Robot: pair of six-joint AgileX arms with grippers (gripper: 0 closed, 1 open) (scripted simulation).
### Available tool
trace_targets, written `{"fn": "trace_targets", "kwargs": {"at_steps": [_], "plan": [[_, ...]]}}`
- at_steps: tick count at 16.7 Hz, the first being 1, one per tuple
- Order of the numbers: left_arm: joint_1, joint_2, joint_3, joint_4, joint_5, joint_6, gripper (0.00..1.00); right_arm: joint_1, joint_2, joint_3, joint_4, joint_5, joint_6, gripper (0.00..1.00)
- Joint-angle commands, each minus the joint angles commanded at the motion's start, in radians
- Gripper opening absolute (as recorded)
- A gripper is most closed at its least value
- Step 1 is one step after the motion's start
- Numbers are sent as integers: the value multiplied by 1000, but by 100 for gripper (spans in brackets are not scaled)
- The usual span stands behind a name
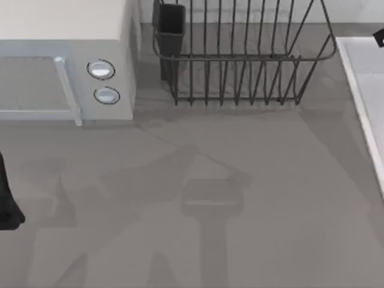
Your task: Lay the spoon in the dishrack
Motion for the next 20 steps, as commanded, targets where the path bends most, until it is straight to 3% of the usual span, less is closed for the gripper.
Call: {"fn": "trace_targets", "kwargs": {"at_steps": [5, 9, 15, 20], "plan": [[0, 0, 0, 0, 0, 0, 100, 450, -3, 5, 425, 285, 211, 0], [0, 0, 0, 0, 0, 0, 100, 664, -19, 2, 641, 449, 324, 0], [0, 0, 0, 0, 0, 0, 100, 714, -25, -2, 691, 492, 353, 0], [0, 0, 0, 0, 0, 0, 100, 673, 48, -8, 757, 446, 351, 0]]}}
